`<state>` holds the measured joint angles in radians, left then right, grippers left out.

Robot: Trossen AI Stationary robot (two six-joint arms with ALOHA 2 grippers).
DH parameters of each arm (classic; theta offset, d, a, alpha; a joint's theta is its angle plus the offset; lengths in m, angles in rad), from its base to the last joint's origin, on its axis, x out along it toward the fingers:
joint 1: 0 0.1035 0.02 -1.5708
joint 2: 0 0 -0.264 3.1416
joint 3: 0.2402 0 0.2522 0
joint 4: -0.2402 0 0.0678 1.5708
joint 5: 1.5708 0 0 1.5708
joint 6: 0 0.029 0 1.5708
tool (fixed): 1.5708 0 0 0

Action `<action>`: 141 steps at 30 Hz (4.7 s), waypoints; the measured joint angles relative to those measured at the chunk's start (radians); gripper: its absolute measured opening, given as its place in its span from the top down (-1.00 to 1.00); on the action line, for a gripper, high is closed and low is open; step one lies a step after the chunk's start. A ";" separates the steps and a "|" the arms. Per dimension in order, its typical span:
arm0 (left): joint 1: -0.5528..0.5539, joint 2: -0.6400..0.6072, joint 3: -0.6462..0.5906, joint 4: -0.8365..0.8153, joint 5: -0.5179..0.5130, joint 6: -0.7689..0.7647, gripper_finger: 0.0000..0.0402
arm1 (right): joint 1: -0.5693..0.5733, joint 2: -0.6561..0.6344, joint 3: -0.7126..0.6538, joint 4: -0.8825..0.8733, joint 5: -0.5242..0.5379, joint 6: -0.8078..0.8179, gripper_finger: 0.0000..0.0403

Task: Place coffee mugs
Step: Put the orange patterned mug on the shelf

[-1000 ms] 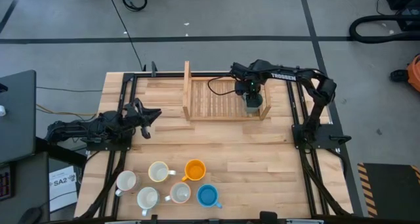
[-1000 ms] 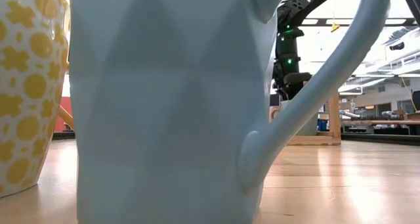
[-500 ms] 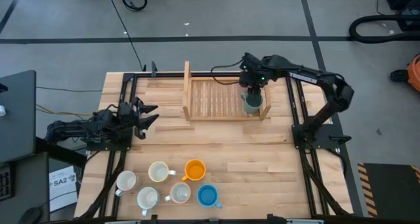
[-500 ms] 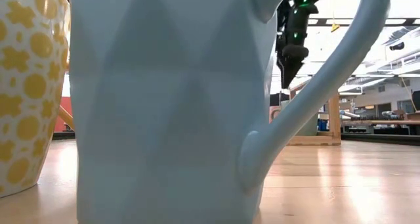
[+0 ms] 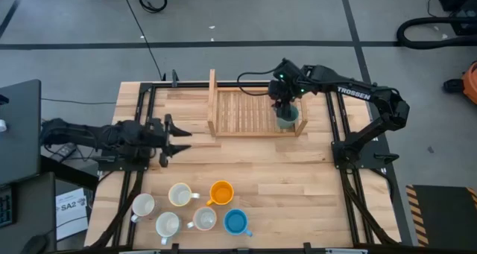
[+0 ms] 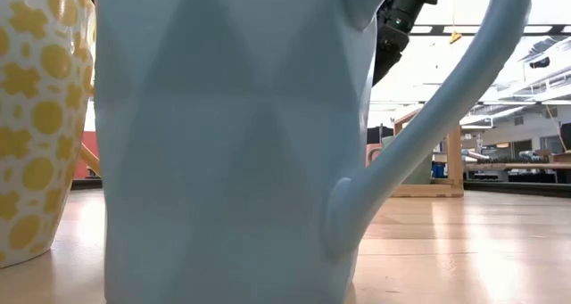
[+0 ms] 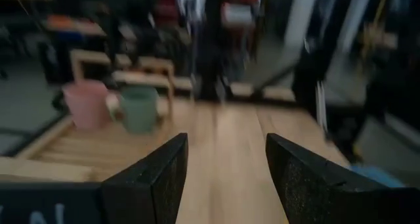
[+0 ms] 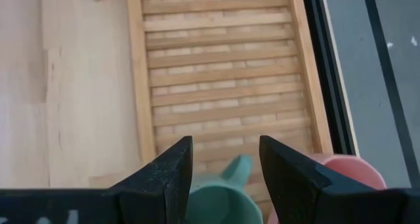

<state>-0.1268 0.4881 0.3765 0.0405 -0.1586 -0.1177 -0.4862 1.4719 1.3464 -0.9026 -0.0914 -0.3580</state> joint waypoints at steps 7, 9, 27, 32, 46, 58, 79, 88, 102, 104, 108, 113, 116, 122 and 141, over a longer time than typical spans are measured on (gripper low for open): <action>-0.135 0.240 0.255 -0.344 0.012 -0.002 -0.06 | 0.028 0.000 0.000 0.000 0.000 0.000 0.09; -0.177 0.298 0.317 -0.434 0.015 -0.011 -0.06 | 0.032 0.000 0.000 0.000 0.000 0.000 0.09; -0.456 0.709 0.573 -0.802 0.031 -0.015 -0.06 | 0.034 0.000 0.000 0.013 0.000 0.000 0.09; -0.463 0.787 0.582 -0.802 0.031 0.146 -0.06 | 0.034 0.000 0.000 0.013 0.000 0.000 0.09; -0.459 0.941 0.582 -0.806 0.050 0.287 -0.05 | 0.034 0.000 0.000 0.013 0.000 0.000 0.09; -0.459 0.965 0.582 -0.824 0.092 0.286 0.34 | 0.034 0.000 0.000 0.013 0.000 0.000 0.09; -0.448 0.919 0.581 -0.888 0.012 0.170 0.84 | 0.034 0.000 0.000 0.013 0.000 0.000 0.09; -0.389 0.838 0.594 -0.906 0.019 0.014 0.86 | 0.033 0.000 0.000 0.015 0.000 0.000 0.09; -0.168 0.812 0.864 -1.003 0.025 0.008 0.86 | 0.034 0.001 0.000 0.068 0.000 0.001 0.09; -0.122 0.812 0.902 -0.999 0.025 0.008 0.86 | 0.034 0.001 0.000 0.076 0.000 0.019 0.09; -0.012 0.812 0.952 -0.973 0.015 -0.006 0.86 | 0.034 0.001 0.000 0.111 0.000 0.128 0.09; 0.142 0.813 0.967 -0.871 -0.031 -0.006 0.85 | 0.033 0.001 0.000 0.164 0.000 0.320 0.09; 0.237 0.817 0.967 -0.810 -0.032 0.009 0.85 | 0.033 0.001 0.000 0.195 0.000 0.450 0.09; 0.403 0.852 0.967 -0.718 -0.053 0.072 0.85 | 0.033 0.001 0.000 0.263 -0.006 0.633 0.09; 0.656 1.181 1.031 -0.543 -0.007 0.287 0.85 | 0.033 0.001 0.000 0.352 -0.008 0.680 0.09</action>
<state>0.5289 1.6690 1.4077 -0.5029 -0.1656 0.1696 -0.4528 1.4727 1.3468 -0.5507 -0.0990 0.3222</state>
